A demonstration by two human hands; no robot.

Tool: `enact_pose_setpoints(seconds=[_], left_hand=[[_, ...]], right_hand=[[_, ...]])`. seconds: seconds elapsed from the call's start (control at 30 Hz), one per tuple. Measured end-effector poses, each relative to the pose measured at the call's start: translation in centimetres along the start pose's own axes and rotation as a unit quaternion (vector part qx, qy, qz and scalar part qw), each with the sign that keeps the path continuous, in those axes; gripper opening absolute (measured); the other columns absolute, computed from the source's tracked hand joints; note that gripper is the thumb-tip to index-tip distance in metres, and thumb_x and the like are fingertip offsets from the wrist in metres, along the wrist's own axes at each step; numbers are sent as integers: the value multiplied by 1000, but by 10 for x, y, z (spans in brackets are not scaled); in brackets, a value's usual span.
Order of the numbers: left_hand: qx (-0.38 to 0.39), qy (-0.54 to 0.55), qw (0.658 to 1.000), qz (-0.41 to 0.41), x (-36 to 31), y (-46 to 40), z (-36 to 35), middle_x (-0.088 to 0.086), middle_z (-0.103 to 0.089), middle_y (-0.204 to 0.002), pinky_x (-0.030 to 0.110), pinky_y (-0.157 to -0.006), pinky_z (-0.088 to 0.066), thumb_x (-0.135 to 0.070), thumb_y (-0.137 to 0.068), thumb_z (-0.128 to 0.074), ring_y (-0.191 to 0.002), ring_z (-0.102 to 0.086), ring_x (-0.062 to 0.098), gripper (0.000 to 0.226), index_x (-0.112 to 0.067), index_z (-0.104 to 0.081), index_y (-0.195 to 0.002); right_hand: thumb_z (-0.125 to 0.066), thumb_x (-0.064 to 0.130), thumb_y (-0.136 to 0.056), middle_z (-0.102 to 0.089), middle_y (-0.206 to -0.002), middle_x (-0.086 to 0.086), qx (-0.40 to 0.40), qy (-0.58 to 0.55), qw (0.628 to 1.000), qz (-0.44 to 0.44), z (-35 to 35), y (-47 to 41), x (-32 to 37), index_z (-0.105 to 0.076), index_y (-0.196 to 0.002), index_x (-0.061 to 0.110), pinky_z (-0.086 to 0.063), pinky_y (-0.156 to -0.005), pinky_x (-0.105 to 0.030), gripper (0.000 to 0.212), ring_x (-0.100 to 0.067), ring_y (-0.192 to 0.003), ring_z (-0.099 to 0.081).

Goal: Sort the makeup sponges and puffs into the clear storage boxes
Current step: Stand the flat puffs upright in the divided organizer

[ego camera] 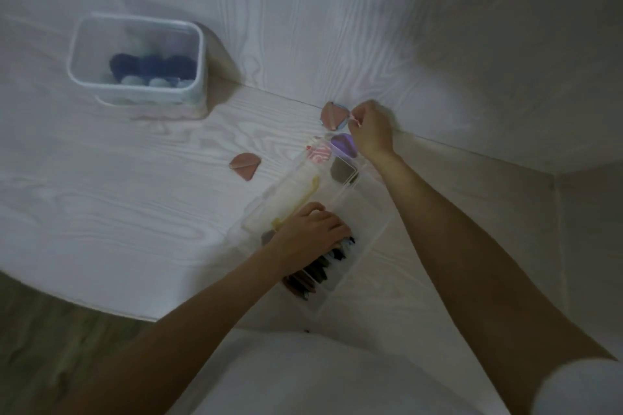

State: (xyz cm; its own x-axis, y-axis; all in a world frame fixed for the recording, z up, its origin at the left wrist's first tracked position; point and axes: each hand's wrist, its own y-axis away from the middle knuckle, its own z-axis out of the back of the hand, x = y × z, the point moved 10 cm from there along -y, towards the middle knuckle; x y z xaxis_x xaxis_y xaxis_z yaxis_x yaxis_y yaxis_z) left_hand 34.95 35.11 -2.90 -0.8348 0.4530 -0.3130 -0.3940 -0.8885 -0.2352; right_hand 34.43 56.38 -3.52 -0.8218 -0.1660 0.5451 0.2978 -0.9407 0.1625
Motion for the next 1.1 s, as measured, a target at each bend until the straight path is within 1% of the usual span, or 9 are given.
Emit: enact_pose_setpoints(seconds=[0.2, 0.37, 0.47, 0.53, 0.67, 0.73, 0.83, 0.97, 1.1], left_hand=[[30, 24, 999, 29, 6, 2, -7, -3, -68, -94, 28, -92, -31, -28, -93, -36, -89, -64, 15, 28, -20, -61, -102], [14, 21, 999, 21, 5, 2, -3, -5, -69, -97, 26, -90, -33, -28, -92, -39, -91, -64, 12, 30, -21, -66, -103], [-3, 21, 1000, 17, 3, -1, 2, -8, -70, -95, 26, -88, -33, -26, -91, -44, -89, -64, 12, 27, -25, -71, -95], [-2, 11, 1000, 16, 4, -1, 1, -8, -70, -94, 26, -86, -34, -23, -88, -52, -89, -64, 13, 21, -26, -72, -94], [3, -2, 1000, 28, 0, 1, 1, -5, -70, -93, 30, -84, -35, -22, -85, -50, -87, -63, 17, 25, -25, -73, -93], [2, -1, 999, 38, 1, 1, 3, -5, -70, -91, 30, -82, -36, -26, -87, -44, -86, -63, 19, 30, -25, -74, -91], [14, -6, 1000, 26, 0, 0, 2, -5, -70, -91, 29, -80, -36, -26, -86, -47, -83, -63, 19, 28, -27, -74, -92], [10, 14, 1000, 25, -3, 0, 7, -4, -70, -89, 29, -77, -37, -27, -86, -48, -73, -62, 20, 26, -25, -74, -92], [-1, 23, 1000, 22, -4, 1, 10, -3, -71, -92, 29, -79, -36, -25, -84, -52, -72, -63, 20, 23, -23, -74, -92]], right_hand=[[-59, 2, -86, -62, -110, -17, 1, -10, 997, -74, -25, -19, -2, -54, -108, -2, -41, -73, -22, 23, -26, -99, -60], [-68, 6, -82, -62, -95, -5, -36, -25, 999, -2, -6, 5, 13, -55, -104, 3, -45, -72, -21, 25, -13, -84, -57], [-61, 12, -87, -66, -105, -11, -53, 130, 988, 62, 15, 26, 22, -56, -112, 9, -48, -75, -34, 26, -26, -95, -62], [-57, 14, -89, -65, -103, -14, -94, 191, 972, 97, 36, 49, 25, -59, -112, 10, -45, -72, -34, 24, -30, -95, -60], [-62, 9, -84, -69, -92, -6, -207, -4, 966, 153, 85, 139, 15, -70, -97, 10, -39, -71, -24, 15, -20, -84, -57], [-64, 12, -84, -69, -91, -1, -198, -58, 971, 120, 79, 181, -4, -70, -97, 12, -38, -71, -22, 15, -13, -83, -55], [-66, 17, -81, -68, -89, 0, -182, -64, 979, 66, 53, 217, -25, -68, -94, 14, -37, -70, -20, 14, -19, -81, -56], [-65, 19, -82, -67, -76, 0, -215, 43, 970, 101, 35, 228, -25, -67, -83, 14, -40, -70, -28, 6, -22, -75, -54], [-74, 18, -76, -64, -69, 1, -195, 168, 959, 115, 20, 218, -26, -67, -76, 18, -31, -66, -30, 7, -25, -75, -52]])
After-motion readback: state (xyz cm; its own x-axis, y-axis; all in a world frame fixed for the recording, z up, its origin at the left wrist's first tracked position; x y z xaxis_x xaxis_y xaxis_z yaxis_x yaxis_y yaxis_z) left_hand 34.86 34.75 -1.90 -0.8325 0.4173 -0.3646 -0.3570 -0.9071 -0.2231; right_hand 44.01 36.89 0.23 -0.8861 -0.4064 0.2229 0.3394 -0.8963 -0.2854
